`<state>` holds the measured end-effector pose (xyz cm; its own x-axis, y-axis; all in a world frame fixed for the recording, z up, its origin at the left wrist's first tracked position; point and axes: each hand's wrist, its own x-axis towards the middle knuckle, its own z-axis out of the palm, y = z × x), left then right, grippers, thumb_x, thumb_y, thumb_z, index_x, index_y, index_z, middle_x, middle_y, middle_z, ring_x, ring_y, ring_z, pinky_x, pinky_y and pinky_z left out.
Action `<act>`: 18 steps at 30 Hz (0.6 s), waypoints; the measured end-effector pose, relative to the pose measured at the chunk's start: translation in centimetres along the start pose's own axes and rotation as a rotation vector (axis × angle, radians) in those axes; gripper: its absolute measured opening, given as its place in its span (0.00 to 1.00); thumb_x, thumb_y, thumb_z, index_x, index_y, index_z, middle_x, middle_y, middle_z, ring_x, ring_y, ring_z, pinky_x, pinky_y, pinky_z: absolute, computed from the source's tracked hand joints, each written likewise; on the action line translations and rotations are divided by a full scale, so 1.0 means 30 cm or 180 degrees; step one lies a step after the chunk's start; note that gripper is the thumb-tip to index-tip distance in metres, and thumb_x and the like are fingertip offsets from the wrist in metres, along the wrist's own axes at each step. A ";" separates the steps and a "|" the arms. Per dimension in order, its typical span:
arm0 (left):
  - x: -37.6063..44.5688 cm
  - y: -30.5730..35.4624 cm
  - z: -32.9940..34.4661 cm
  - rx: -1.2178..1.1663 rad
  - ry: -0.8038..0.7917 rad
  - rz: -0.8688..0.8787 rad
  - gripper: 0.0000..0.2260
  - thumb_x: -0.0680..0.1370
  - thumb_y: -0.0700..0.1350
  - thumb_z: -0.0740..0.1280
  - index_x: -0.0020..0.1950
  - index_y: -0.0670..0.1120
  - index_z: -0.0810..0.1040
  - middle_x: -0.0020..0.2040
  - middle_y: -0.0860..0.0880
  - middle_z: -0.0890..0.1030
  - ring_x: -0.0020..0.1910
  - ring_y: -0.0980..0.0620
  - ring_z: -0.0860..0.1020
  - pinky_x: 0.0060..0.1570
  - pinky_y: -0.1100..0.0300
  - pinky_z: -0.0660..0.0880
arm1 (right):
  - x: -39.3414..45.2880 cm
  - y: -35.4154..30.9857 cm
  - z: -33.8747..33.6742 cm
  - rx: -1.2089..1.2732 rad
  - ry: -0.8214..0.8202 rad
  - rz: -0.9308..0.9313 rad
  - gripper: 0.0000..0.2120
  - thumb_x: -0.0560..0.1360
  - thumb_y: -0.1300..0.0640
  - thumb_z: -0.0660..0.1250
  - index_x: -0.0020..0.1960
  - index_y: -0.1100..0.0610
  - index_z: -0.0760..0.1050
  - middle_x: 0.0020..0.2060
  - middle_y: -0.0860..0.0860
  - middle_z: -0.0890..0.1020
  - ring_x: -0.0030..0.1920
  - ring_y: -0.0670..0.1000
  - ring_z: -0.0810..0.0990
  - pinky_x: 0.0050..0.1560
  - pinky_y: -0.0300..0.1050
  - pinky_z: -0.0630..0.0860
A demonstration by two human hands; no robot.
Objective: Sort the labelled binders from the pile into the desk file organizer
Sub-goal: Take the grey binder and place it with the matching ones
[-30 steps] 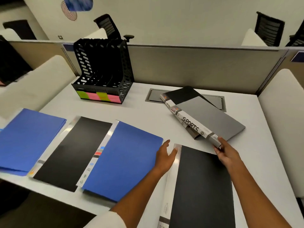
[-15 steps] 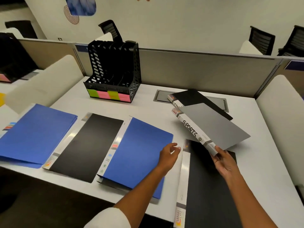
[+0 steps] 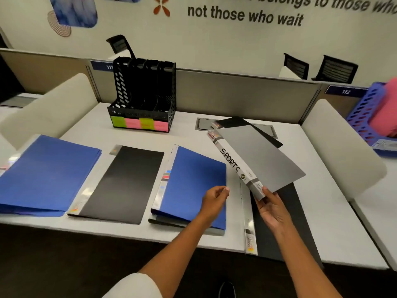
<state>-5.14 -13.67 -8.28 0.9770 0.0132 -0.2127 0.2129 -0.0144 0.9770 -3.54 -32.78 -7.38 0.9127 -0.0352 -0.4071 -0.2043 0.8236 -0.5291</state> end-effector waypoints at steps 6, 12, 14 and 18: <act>-0.109 0.037 -0.006 -0.0354 -0.0344 0.0026 0.17 0.79 0.54 0.65 0.62 0.45 0.78 0.56 0.47 0.82 0.58 0.50 0.80 0.61 0.54 0.77 | -0.201 0.093 0.006 0.0029 0.0053 -0.0152 0.20 0.75 0.66 0.67 0.66 0.56 0.72 0.60 0.59 0.80 0.59 0.58 0.80 0.46 0.51 0.83; -0.212 0.020 0.081 -0.0786 -0.0776 -0.0109 0.17 0.77 0.52 0.69 0.63 0.45 0.77 0.55 0.47 0.83 0.57 0.52 0.81 0.60 0.54 0.78 | -0.360 0.145 -0.051 0.0100 0.0269 -0.0231 0.19 0.71 0.66 0.69 0.61 0.54 0.75 0.58 0.58 0.81 0.60 0.59 0.79 0.49 0.52 0.82; -0.247 -0.004 0.116 -0.0870 -0.0829 -0.0193 0.15 0.76 0.51 0.71 0.60 0.46 0.78 0.54 0.48 0.84 0.55 0.52 0.82 0.58 0.54 0.79 | -0.402 0.156 -0.083 0.0070 0.0327 -0.0249 0.21 0.71 0.66 0.69 0.63 0.55 0.74 0.59 0.58 0.80 0.62 0.59 0.78 0.53 0.53 0.81; -0.285 -0.054 0.177 -0.1031 -0.0818 -0.0449 0.15 0.75 0.47 0.72 0.60 0.45 0.77 0.56 0.47 0.83 0.55 0.50 0.82 0.57 0.52 0.80 | -0.463 0.159 -0.154 0.0060 0.0526 -0.0229 0.23 0.70 0.66 0.69 0.64 0.56 0.73 0.60 0.60 0.79 0.63 0.59 0.77 0.54 0.54 0.80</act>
<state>-13.78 -19.06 -8.12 0.9179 -0.2574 -0.3019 0.3706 0.2846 0.8841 -18.83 -30.97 -7.67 0.8539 -0.1857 -0.4861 -0.1323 0.8260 -0.5480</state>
